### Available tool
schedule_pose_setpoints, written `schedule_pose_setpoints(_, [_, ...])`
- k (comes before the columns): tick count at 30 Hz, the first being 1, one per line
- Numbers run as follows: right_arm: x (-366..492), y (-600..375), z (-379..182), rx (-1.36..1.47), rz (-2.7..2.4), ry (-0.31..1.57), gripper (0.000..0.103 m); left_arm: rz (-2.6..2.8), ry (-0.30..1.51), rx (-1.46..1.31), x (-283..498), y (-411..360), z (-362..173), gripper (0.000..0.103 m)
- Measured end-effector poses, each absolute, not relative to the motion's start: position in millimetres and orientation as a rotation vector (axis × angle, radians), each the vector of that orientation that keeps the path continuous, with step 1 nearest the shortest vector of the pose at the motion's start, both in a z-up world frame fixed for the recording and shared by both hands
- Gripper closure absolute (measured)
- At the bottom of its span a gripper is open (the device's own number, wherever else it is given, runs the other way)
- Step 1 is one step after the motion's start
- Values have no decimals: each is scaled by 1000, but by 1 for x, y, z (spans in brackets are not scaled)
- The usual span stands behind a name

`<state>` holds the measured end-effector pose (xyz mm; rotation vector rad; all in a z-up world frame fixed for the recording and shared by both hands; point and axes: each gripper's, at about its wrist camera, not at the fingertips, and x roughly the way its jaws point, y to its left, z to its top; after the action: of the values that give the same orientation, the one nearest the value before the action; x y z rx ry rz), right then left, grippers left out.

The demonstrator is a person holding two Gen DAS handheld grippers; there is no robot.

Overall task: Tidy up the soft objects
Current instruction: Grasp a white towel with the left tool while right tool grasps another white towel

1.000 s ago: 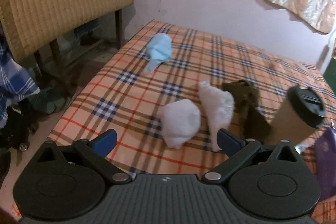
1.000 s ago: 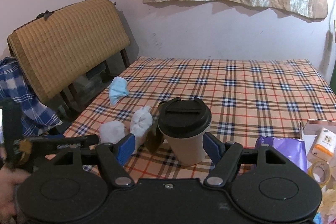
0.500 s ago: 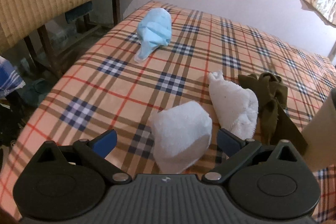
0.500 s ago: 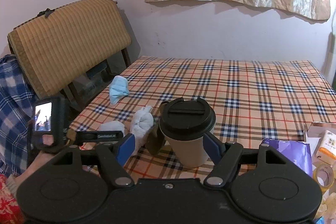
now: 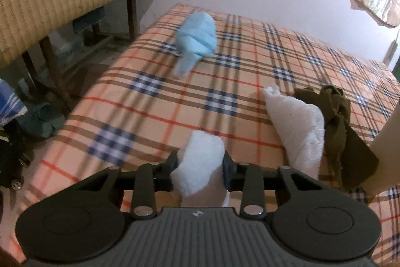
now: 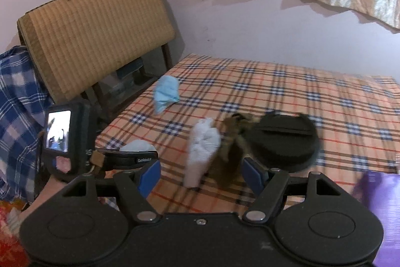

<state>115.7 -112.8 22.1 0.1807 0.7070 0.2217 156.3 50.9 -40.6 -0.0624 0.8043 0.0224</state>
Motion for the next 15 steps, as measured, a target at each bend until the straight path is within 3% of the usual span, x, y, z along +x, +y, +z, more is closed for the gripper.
schedule_pose_setpoints(15, [208,-45,-53,145,-21,786,19,-4,716,-72,146,91,-31,70])
